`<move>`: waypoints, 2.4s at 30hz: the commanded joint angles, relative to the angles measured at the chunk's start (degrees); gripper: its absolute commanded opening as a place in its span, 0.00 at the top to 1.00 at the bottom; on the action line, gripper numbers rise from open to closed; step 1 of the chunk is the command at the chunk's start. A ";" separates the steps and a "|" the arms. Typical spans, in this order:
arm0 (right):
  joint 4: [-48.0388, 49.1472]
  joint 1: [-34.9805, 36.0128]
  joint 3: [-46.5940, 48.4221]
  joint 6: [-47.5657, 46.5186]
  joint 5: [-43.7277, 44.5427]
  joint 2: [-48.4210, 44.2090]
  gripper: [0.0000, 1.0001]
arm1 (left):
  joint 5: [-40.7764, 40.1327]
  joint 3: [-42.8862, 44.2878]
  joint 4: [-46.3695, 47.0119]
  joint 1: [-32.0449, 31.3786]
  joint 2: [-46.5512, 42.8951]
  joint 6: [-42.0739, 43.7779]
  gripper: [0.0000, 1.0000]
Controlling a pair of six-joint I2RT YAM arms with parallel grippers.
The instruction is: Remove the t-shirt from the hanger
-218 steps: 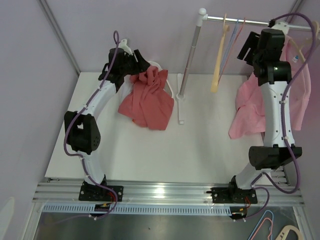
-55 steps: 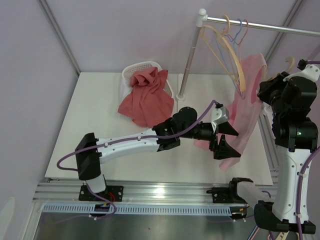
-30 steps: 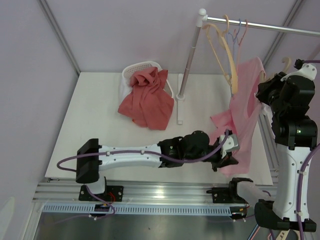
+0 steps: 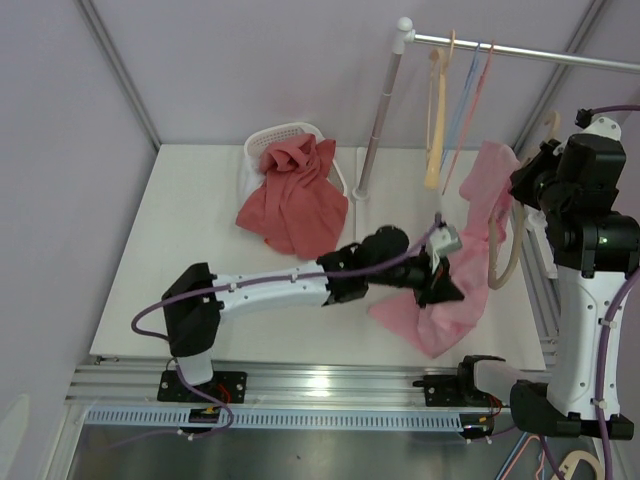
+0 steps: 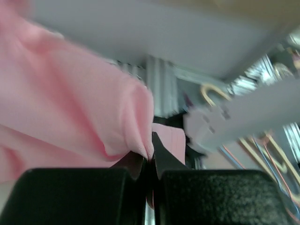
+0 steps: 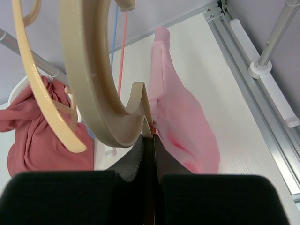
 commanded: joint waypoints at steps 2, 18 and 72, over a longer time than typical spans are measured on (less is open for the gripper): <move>-0.13 0.40 0.54 -1.89 0.56 -1.07 1.00 | -4.61 12.67 -12.72 6.84 2.62 -2.89 0.99; -1.27 0.93 7.23 -1.10 -15.88 2.98 1.00 | 2.78 1.70 -6.66 20.13 8.00 -11.95 0.99; 21.22 -0.48 21.71 -6.81 6.54 23.79 1.00 | 0.93 45.59 -17.22 53.16 2.26 -9.57 0.99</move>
